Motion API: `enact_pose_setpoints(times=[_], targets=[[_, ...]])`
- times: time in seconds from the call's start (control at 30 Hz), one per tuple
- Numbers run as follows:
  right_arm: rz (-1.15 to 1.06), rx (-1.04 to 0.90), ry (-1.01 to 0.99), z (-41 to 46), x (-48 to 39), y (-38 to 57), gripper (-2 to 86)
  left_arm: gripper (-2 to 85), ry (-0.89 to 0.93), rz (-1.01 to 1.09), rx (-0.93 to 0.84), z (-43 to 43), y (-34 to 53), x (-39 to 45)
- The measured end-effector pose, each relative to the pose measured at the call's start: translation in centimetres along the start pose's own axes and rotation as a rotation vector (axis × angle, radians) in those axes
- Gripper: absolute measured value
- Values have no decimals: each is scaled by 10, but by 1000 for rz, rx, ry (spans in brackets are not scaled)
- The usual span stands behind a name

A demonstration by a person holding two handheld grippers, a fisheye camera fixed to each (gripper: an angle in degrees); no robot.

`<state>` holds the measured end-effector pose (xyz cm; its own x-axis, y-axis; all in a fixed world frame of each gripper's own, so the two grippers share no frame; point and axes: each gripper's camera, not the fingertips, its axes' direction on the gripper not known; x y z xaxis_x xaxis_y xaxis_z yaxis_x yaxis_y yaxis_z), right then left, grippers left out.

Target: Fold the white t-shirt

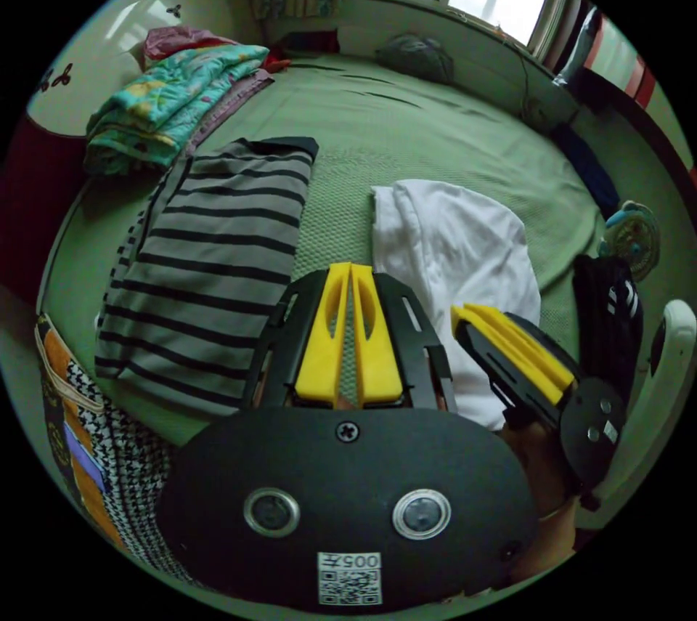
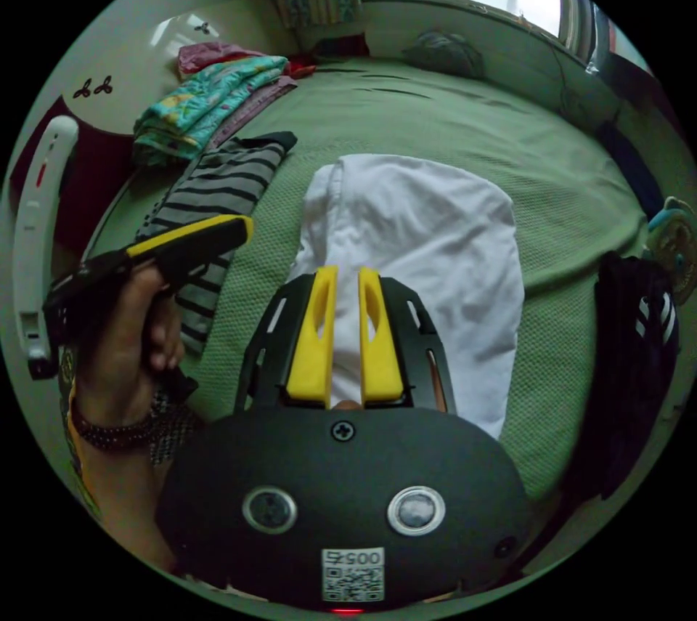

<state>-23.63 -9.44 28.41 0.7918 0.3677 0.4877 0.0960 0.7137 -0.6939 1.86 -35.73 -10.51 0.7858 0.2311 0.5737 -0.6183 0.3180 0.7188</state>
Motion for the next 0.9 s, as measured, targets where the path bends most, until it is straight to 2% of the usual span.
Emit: enact_pose_setpoints(times=[0.3,0.43,0.6,0.77,0.9], targets=[[-14,-52,14,24,-18,-11,57,-1,18,9,-5,-1,5,-7],[8,-87,21,39,-19,-22,28,-1,60,49,-61,7,4,-4],[18,-38,-10,32,-15,-26,-10,-1,-40,141,-85,20,5,5],[-37,19,28,27,-25,-29,-12,-1,-32,131,-108,27,3,6],[-81,-14,13,39,-33,-29,-9,-1,-51,126,-92,26,3,4]])
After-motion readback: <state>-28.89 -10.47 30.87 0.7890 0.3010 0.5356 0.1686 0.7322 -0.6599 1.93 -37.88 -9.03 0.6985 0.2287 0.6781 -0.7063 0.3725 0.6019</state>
